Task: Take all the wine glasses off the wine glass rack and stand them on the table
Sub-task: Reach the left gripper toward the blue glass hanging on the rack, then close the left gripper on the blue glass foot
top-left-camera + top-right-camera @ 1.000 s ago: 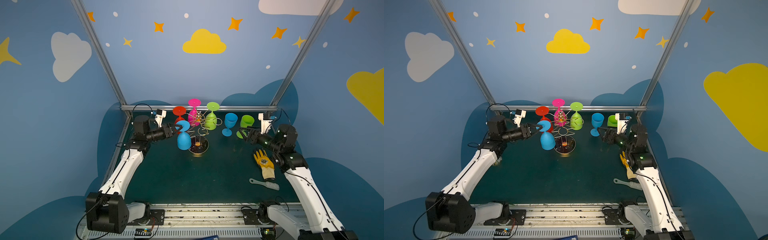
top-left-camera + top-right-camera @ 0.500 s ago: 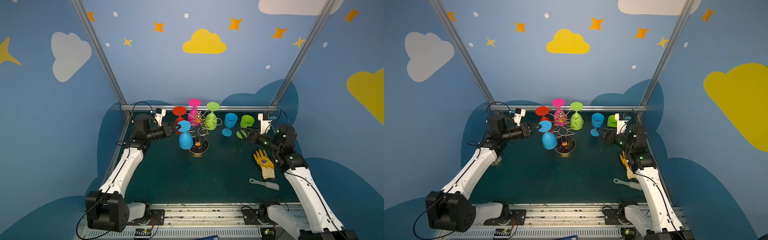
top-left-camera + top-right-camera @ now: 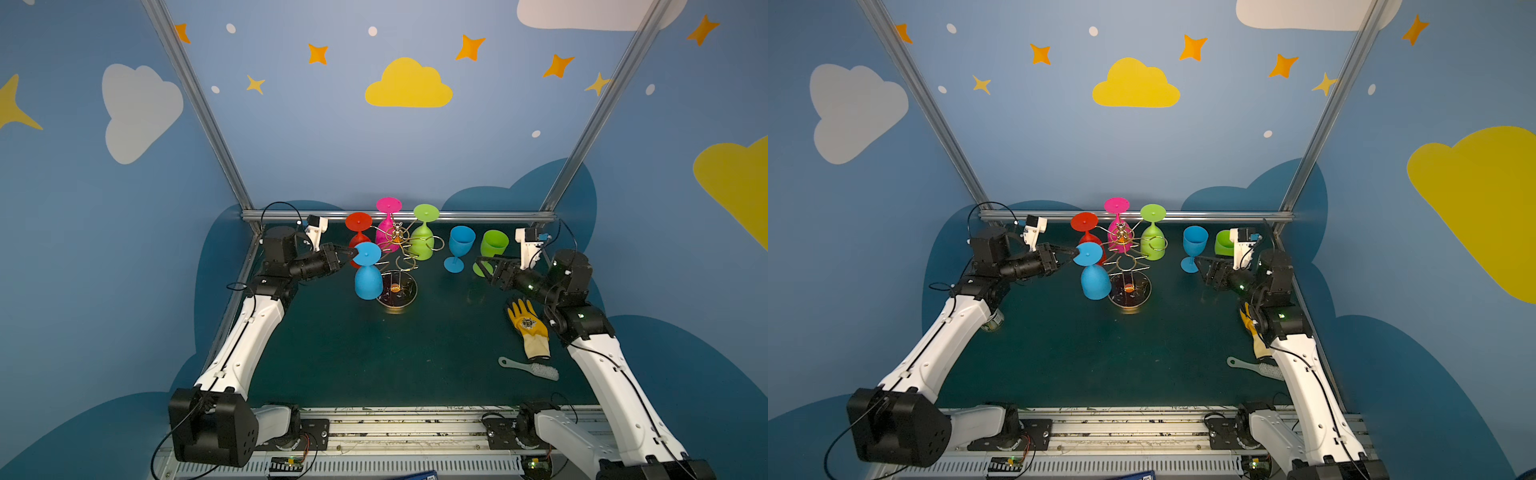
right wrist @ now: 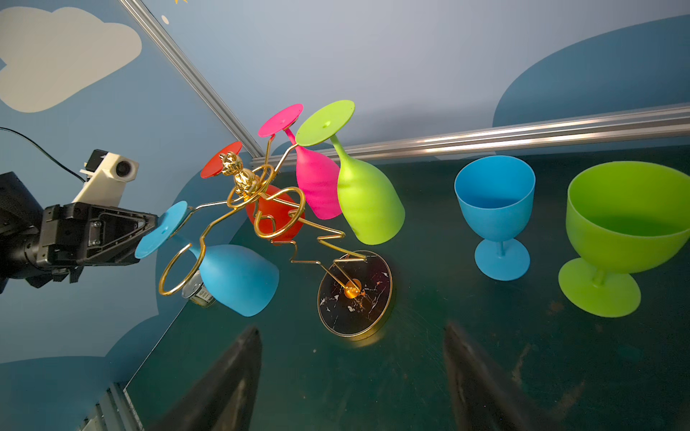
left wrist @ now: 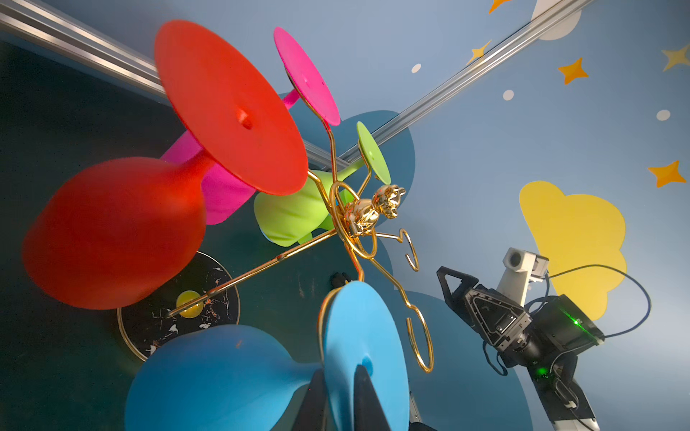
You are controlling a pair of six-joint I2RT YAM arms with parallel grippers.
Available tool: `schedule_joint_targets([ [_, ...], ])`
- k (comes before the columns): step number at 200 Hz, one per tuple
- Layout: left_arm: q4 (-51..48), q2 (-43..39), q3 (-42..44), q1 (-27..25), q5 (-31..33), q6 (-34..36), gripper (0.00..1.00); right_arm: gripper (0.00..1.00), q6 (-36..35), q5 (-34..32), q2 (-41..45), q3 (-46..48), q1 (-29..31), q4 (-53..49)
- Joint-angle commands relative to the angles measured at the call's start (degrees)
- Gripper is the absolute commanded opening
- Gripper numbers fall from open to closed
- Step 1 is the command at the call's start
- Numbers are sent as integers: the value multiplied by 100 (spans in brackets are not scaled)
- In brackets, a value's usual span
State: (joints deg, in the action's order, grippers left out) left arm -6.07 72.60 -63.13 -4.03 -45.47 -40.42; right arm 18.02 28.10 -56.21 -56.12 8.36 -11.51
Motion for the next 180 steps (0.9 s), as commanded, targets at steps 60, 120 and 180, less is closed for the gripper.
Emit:
schedule_joint_targets([
  [60,352,-260,-117,87,-242,-655,4,76,7,-33,198,102,34,-36],
  [120,898,-329,-76,188,-380,-1308,4,76,27,-42,233,101,25,-45],
  [180,990,-270,-69,227,-243,-1448,4,76,47,-57,294,105,21,-80],
])
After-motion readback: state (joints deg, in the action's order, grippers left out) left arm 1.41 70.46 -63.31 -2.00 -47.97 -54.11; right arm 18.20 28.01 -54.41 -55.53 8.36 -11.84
